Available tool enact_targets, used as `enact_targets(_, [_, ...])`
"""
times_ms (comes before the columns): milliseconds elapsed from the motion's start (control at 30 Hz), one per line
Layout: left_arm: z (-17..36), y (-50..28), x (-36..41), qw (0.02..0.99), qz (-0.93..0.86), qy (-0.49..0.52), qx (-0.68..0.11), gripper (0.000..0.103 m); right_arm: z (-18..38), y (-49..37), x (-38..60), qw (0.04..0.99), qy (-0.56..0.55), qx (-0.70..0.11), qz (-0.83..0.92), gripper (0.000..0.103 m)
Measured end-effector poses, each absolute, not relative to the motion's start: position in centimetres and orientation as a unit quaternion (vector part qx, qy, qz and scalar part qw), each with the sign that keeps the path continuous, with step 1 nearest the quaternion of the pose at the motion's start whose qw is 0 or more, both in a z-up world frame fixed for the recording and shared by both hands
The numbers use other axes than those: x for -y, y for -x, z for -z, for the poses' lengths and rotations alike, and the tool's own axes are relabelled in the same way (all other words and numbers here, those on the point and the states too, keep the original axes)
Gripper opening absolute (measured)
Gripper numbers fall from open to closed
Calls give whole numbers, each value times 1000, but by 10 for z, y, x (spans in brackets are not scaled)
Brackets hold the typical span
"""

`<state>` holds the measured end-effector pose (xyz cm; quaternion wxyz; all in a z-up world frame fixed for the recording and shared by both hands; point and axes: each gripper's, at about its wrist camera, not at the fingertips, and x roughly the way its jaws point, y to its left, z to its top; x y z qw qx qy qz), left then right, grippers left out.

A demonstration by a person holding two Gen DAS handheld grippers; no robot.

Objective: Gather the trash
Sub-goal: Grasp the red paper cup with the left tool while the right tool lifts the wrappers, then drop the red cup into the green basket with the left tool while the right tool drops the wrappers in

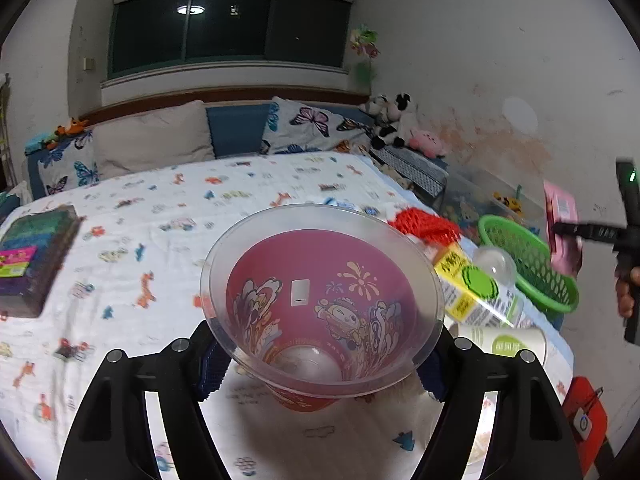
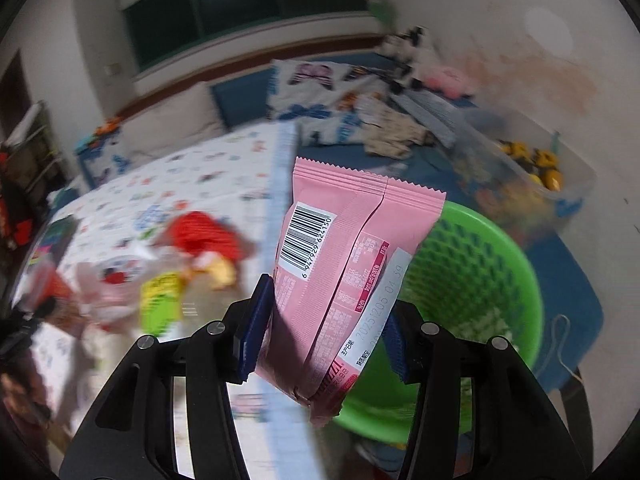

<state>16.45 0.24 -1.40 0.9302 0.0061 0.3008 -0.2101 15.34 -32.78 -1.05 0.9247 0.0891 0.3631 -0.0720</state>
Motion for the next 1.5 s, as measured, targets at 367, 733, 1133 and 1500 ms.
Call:
enact_targets(367, [-49, -171, 37, 928, 246, -13, -280, 73, 73, -187, 374, 890, -90, -437, 97, 59])
enact_targets(733, [-54, -209, 192, 880, 348, -55, -319, 73, 76, -176, 409, 895, -102, -424, 96, 81])
enact_targets(1133, [-6, -226, 373, 818, 408, -148, -377, 73, 42, -107, 446, 925, -112, -338, 134, 87])
enact_targets(1500, [65, -249, 432, 769, 382, -194, -475, 74, 59, -84, 451, 924, -131, -328, 147, 87])
